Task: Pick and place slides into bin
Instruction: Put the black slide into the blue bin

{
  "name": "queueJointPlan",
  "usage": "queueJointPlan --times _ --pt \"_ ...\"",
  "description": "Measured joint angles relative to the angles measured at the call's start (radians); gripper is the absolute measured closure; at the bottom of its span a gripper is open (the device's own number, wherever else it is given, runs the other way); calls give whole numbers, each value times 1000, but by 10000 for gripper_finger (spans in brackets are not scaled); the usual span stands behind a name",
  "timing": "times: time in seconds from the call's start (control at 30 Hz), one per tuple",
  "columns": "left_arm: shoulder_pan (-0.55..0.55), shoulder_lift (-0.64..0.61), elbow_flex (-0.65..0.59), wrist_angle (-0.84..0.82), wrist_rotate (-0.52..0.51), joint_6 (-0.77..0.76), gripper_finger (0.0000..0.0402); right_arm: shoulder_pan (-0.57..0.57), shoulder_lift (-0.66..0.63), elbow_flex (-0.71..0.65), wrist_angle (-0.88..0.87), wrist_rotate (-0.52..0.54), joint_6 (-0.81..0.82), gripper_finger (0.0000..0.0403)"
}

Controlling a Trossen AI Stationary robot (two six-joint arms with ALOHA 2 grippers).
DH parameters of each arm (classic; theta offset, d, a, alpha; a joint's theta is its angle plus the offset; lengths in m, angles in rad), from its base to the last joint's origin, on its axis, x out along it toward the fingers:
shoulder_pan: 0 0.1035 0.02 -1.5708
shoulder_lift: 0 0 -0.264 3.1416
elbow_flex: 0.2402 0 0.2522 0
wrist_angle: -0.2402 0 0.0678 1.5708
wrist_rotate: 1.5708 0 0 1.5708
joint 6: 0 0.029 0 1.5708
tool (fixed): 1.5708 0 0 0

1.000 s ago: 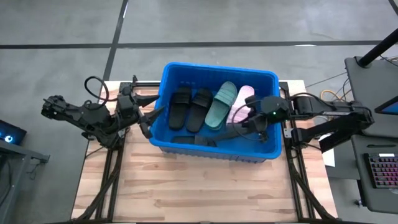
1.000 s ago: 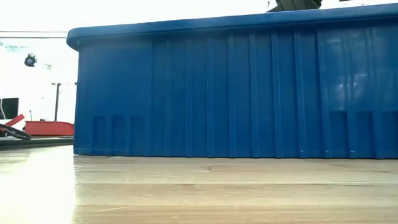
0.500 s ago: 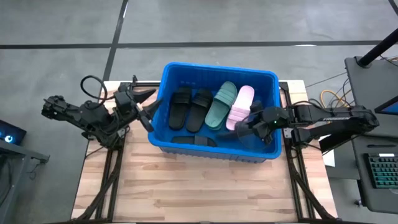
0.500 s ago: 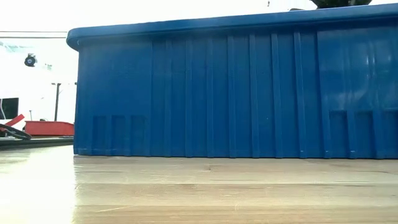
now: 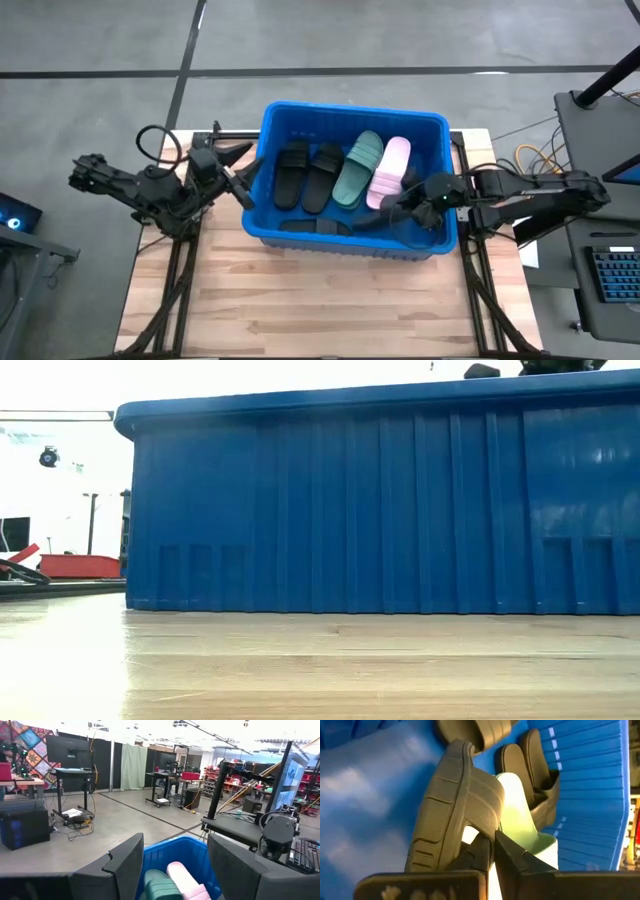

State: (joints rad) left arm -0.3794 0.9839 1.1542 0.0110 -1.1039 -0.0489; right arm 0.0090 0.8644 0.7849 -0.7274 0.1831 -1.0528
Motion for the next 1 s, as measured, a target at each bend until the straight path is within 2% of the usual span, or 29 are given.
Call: queueJointPlan --times 0.27,0.47,0.73,1.0 --pt "0 31 0 8 -5 2 196 7 32 0 4 -11 -116 394" --pt "0 36 0 8 -5 2 196 21 42 0 10 -54 -149 394" --pt "0 33 0 8 -5 2 196 37 112 20 9 -50 -189 394" --pt "0 33 0 7 -5 3 196 39 188 91 -31 -56 -108 392"
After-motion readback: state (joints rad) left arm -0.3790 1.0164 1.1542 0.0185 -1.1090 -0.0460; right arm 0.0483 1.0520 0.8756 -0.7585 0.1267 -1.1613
